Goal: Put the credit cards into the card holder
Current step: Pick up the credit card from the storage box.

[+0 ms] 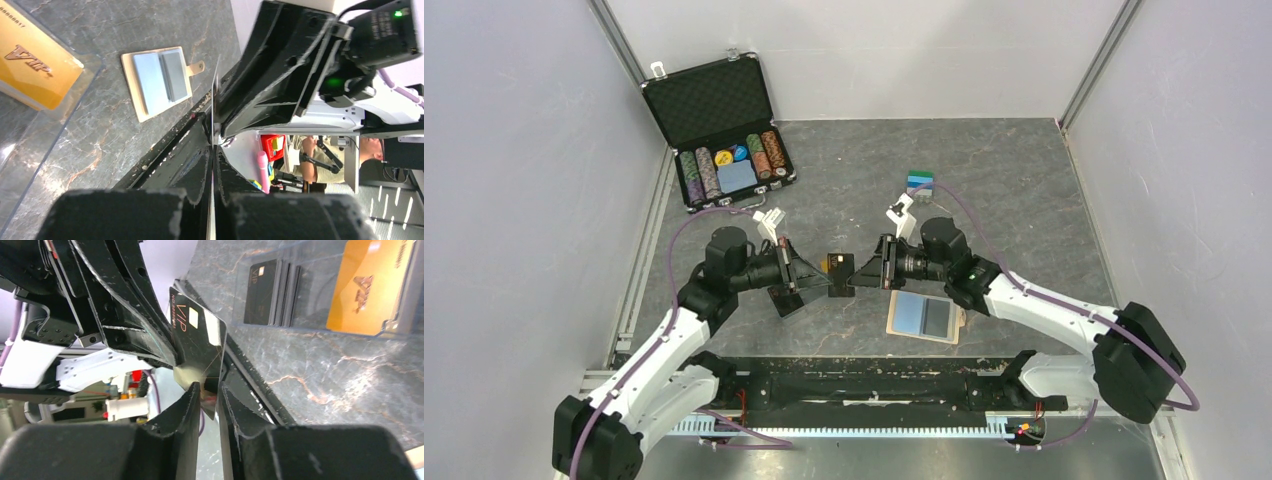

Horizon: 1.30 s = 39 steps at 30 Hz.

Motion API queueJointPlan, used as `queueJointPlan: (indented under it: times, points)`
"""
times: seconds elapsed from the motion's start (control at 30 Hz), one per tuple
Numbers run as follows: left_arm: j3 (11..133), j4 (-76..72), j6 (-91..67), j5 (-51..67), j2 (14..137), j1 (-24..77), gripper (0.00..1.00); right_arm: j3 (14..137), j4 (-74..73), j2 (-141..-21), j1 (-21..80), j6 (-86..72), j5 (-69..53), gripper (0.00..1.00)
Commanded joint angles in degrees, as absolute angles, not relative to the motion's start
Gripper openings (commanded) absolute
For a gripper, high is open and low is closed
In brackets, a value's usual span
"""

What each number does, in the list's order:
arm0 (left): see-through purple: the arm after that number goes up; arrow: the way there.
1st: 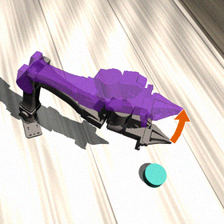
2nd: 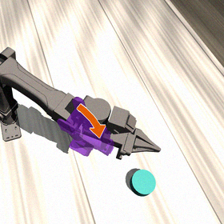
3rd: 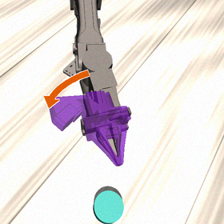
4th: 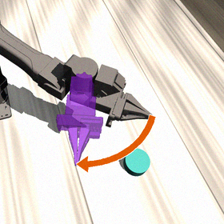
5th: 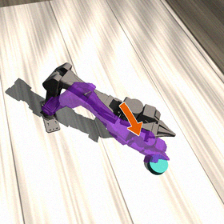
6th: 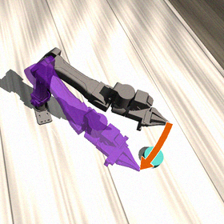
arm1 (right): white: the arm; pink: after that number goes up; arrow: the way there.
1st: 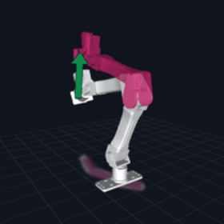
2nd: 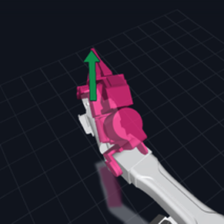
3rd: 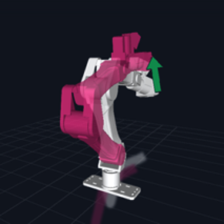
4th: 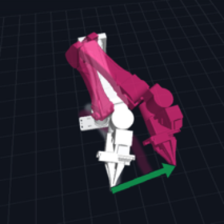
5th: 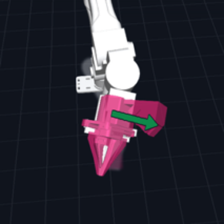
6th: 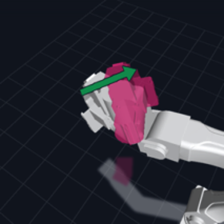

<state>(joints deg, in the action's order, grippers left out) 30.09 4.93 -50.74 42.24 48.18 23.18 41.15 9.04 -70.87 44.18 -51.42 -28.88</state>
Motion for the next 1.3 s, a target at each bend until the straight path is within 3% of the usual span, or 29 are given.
queueJointPlan:
  times: [0.0,0.17,0.37,0.83,0.9,1.0,1.13,1.27]
  points:
    - [30.4,1.1,-53.3,45.1,46.7,23.7,0.02,37.6,25.4,-70.9,44.6,-58.9,-34.2,0.22]
    - [30.1,1.2,-53.4,45.8,46.2,23.7,0.02,36.5,29.6,-72.0,44.4,-61.0,-34.7,0.25]
    - [29.9,2.5,-52.6,45.6,46.1,23.7,0.02,34.4,36.5,-71.8,44.0,-64.0,-35.5,0.13]
    - [29.9,1.6,-53.2,47.2,46.7,23.7,0.02,32.6,46.8,-72.1,43.8,-67.0,-38.8,0.10]
    - [29.8,1.6,-53.3,47.1,46.5,23.7,0.02,32.6,45.8,-72.2,43.8,-66.4,-38.6,0.00]
    - [29.8,2.2,-53.1,46.7,46.5,23.7,0.06,32.9,40.9,-71.3,43.8,-63.6,-37.3,0.00]
    - [31.0,7.2,-50.3,44.3,46.1,23.7,0.22,34.6,26.5,-68.6,43.3,-55.8,-33.4,0.00]
    - [31.2,11.7,-48.6,41.1,46.2,23.8,0.27,33.2,16.9,-64.7,41.1,-51.1,-30.0,0.00]
